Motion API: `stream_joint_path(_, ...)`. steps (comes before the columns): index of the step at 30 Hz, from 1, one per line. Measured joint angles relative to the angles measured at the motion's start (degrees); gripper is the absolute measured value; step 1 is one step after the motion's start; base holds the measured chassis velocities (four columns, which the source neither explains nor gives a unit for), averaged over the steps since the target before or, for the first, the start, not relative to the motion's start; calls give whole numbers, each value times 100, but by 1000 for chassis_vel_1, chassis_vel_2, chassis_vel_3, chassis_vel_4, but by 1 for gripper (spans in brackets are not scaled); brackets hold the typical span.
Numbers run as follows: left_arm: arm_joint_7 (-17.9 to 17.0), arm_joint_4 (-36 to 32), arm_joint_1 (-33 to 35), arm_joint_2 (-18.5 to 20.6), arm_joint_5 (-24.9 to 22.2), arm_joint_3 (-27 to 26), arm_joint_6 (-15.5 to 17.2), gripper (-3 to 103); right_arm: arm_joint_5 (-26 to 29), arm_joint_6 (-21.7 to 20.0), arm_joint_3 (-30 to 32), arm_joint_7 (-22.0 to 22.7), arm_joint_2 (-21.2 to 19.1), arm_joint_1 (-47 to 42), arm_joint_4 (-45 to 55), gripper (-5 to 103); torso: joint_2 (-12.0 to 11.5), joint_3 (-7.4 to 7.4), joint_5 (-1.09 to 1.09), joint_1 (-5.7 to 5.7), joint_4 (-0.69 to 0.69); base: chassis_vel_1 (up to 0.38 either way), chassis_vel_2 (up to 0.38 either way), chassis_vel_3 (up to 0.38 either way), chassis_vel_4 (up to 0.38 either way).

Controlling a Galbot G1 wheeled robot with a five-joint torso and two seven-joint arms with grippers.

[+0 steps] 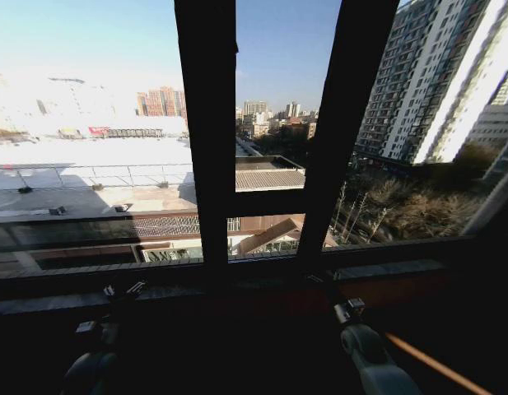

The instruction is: Open the curtains by pulling them apart, changing their state from closed to fully open.

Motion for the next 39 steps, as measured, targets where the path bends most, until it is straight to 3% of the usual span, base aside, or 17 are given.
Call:
stream_joint_path(4,0,1,0,0,0,0,0,100,0,0,0,0,0,0,0,100,0,0,-7,1,1,-358,-380,351,358)
stream_joint_path(27,-1,1,0,0,0,0,0,100,0,0,0,0,0,0,0,100,0,1,-4,1,0,-347,-346,343,347)
stream_joint_path(35,1,0,0,-1,0,1,0,100,0,0,2,2,-2,0,0,100,0,0,0,0,-1,-167,-147,164,164)
stream_joint_path(39,0,1,0,1,0,0,0,100,0,0,0,1,0,0,0,100,0,0,-8,0,2,-1,-16,17,-2)
